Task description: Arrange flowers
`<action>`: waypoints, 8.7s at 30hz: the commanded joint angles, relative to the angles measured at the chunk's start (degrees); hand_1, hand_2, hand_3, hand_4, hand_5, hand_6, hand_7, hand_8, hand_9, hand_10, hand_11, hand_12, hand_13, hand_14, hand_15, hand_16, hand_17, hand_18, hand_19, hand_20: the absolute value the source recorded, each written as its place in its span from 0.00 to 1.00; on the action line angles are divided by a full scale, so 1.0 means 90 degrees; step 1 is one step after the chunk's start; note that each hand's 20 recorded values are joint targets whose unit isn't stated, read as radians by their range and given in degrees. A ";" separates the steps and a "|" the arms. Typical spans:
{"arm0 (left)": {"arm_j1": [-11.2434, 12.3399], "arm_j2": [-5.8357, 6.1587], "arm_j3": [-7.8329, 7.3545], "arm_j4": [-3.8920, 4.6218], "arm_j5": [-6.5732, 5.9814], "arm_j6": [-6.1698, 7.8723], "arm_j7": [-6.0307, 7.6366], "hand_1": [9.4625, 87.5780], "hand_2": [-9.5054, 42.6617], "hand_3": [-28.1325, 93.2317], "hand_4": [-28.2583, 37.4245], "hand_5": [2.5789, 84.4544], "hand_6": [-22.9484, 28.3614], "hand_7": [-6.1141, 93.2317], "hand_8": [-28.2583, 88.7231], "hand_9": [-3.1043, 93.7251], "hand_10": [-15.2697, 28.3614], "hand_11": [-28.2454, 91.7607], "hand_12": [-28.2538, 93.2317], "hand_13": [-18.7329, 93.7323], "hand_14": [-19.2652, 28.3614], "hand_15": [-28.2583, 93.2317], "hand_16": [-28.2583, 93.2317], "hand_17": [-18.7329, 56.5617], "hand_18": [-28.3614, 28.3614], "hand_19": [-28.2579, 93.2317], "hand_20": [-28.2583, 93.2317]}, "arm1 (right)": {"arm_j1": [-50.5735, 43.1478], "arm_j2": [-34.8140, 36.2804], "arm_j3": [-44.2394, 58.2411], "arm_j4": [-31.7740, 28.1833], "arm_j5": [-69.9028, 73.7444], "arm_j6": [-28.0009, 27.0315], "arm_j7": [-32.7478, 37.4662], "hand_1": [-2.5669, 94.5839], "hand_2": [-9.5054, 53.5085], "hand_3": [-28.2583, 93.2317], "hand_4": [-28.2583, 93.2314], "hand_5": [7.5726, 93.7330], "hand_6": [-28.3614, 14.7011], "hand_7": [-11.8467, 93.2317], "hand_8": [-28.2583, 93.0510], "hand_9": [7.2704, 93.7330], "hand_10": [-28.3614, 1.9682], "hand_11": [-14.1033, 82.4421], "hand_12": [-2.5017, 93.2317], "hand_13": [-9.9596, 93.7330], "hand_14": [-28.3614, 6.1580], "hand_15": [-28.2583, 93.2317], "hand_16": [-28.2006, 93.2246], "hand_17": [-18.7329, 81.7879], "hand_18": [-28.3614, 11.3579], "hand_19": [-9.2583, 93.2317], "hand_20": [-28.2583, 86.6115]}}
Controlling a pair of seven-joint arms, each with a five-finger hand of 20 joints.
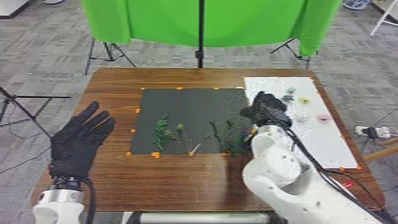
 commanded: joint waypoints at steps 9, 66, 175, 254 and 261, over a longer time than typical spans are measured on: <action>-0.0173 -0.0071 0.0103 0.0137 -0.0046 0.0077 -0.0150 0.18 0.33 0.89 0.02 0.46 0.65 0.16 0.17 0.39 0.80 0.43 0.32 0.38 0.96 0.61 0.16 0.10 0.92 0.66 0.33 | -0.0379 0.0994 0.0405 0.0473 0.0338 -0.0448 -0.0056 0.37 0.00 0.88 0.00 0.57 0.55 0.26 0.13 0.59 0.16 0.51 0.18 0.59 0.25 0.90 0.30 0.41 0.02 1.00 0.55; 0.0058 0.0138 0.0006 0.0024 -0.0128 0.0138 0.0267 0.18 0.32 0.89 0.03 0.45 0.65 0.16 0.17 0.39 0.80 0.43 0.31 0.38 0.95 0.62 0.16 0.11 0.91 0.65 0.33 | -0.1399 0.1320 0.1273 -0.0323 0.0305 -0.2000 -0.0297 0.44 0.00 0.86 0.00 0.64 0.58 0.27 0.13 0.68 0.23 0.53 0.20 0.65 0.31 0.89 0.32 0.44 0.03 1.00 0.68; -0.0334 -0.0101 -0.0359 0.0107 -0.0112 0.0171 -0.0169 0.18 0.32 0.89 0.04 0.45 0.65 0.16 0.16 0.38 0.80 0.44 0.31 0.38 0.95 0.62 0.16 0.11 0.92 0.66 0.34 | 0.0268 -0.0290 0.0584 0.0211 0.0470 -0.0685 -0.2544 0.41 0.00 0.84 0.00 0.66 0.64 0.27 0.13 0.72 0.41 0.49 0.19 0.66 0.45 0.84 0.33 0.42 0.13 0.95 0.67; -0.1840 0.0586 0.0233 0.0325 0.0100 -0.0129 -0.0320 0.18 0.32 0.89 0.04 0.45 0.65 0.16 0.16 0.39 0.80 0.44 0.31 0.38 0.96 0.62 0.16 0.11 0.93 0.67 0.34 | 0.4387 -0.2460 -0.4499 0.3603 0.0507 0.0846 -0.2690 0.58 0.00 0.79 0.00 0.92 0.77 0.27 0.25 0.95 0.70 0.47 0.36 0.79 0.61 0.89 0.39 0.48 0.18 1.00 0.69; -0.2024 0.0557 0.0344 0.0399 0.0117 -0.0206 -0.0378 0.18 0.32 0.89 0.04 0.45 0.65 0.16 0.16 0.39 0.80 0.44 0.31 0.38 0.96 0.62 0.16 0.11 0.93 0.67 0.34 | 0.4415 -0.2489 -0.4525 0.3660 0.0515 0.0281 -0.2708 0.57 0.00 0.77 0.00 0.88 0.79 0.27 0.23 0.91 0.68 0.52 0.34 0.77 0.61 0.89 0.39 0.47 0.18 1.00 0.68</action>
